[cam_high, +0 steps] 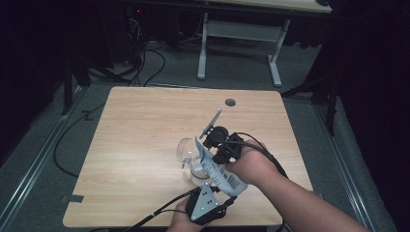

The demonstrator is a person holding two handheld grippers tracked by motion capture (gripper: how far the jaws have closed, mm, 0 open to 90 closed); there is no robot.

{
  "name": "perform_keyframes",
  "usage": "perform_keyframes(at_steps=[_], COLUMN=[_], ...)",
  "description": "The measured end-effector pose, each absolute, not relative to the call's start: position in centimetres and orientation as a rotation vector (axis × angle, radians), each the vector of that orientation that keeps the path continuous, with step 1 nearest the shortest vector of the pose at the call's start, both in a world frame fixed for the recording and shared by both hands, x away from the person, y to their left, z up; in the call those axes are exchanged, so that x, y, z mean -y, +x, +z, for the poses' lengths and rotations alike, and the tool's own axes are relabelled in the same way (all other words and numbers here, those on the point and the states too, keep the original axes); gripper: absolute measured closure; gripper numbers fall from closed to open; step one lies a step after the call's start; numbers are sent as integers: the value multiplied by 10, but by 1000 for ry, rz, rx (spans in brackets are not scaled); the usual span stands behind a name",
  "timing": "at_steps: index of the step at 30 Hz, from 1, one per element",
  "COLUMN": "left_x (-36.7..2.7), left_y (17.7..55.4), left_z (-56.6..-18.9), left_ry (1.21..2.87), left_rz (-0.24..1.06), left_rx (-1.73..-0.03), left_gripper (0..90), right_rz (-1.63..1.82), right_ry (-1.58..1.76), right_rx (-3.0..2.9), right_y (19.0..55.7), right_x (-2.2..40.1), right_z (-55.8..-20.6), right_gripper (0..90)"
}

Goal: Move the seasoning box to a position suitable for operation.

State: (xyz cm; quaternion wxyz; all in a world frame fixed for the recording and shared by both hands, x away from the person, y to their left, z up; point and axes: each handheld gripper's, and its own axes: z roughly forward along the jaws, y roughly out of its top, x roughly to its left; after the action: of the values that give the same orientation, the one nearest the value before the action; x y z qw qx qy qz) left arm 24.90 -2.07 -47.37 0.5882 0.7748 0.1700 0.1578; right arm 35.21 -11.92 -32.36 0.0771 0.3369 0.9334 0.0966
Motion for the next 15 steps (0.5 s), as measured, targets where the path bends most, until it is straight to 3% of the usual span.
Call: perform_keyframes(at_steps=[15], left_x=[21], left_y=[249], left_z=[-473], left_ry=[1795], left_rz=[366], left_rx=[-398], left_gripper=[578], right_rz=[285], right_ry=[1006], right_rx=[-2795], right_y=[353], right_x=[118], right_z=[-323], right_gripper=[900])
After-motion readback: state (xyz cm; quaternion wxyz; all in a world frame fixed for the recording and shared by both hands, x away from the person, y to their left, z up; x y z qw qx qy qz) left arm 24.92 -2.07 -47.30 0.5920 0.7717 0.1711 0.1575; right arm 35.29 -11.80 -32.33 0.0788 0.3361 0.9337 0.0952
